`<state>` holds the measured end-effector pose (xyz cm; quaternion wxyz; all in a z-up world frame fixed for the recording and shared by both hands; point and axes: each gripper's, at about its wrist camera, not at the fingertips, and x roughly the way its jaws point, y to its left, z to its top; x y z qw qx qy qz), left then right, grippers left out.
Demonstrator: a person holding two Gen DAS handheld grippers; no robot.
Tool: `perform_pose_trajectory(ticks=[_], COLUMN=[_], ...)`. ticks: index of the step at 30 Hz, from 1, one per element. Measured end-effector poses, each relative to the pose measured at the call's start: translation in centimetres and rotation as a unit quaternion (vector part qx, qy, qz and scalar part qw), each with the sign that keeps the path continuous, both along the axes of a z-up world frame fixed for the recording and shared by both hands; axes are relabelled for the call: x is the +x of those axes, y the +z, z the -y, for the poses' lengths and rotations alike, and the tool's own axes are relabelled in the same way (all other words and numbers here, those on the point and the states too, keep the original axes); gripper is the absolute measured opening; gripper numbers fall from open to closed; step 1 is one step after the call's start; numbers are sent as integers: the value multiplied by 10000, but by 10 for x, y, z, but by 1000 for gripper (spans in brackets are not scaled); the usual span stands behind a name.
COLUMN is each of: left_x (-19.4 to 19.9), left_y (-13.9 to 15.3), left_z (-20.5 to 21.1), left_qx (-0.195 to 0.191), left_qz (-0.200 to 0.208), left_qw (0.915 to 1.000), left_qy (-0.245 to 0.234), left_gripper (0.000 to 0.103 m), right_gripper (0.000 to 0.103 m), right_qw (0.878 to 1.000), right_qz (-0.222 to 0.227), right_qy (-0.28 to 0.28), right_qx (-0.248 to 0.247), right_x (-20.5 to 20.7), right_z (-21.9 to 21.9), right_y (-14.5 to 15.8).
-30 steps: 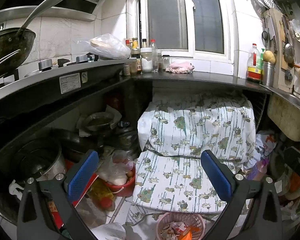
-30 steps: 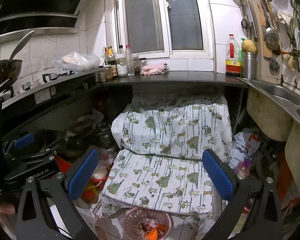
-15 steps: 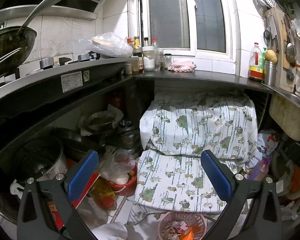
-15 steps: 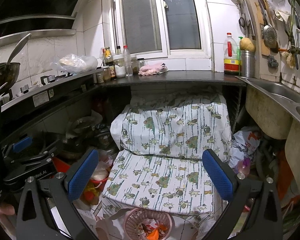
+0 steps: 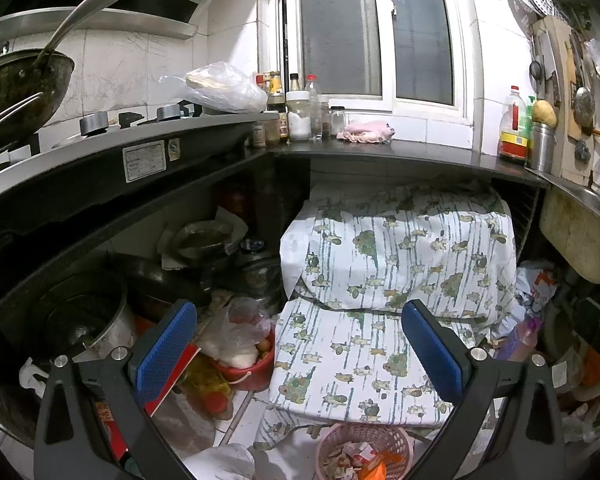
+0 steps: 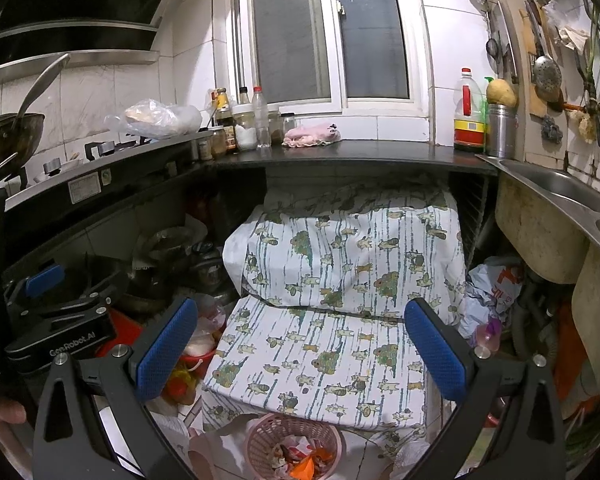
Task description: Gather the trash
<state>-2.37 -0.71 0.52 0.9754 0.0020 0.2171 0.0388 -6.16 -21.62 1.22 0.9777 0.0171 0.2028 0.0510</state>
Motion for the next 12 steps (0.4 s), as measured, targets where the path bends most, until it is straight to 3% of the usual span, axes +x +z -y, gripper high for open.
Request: perform_pose_trajectory(ticks=[12], left_x=[0], left_y=[0], left_z=[4], left_qx=[3], left_qz=[-21], left_qw=[10000], left_qy=[30], left_gripper=[103], right_gripper=[103], right_qw=[10000], right_qz=[6], right_qy=[-8], right_qx=[1], right_x=[0], right_z=[0], right_y=[0])
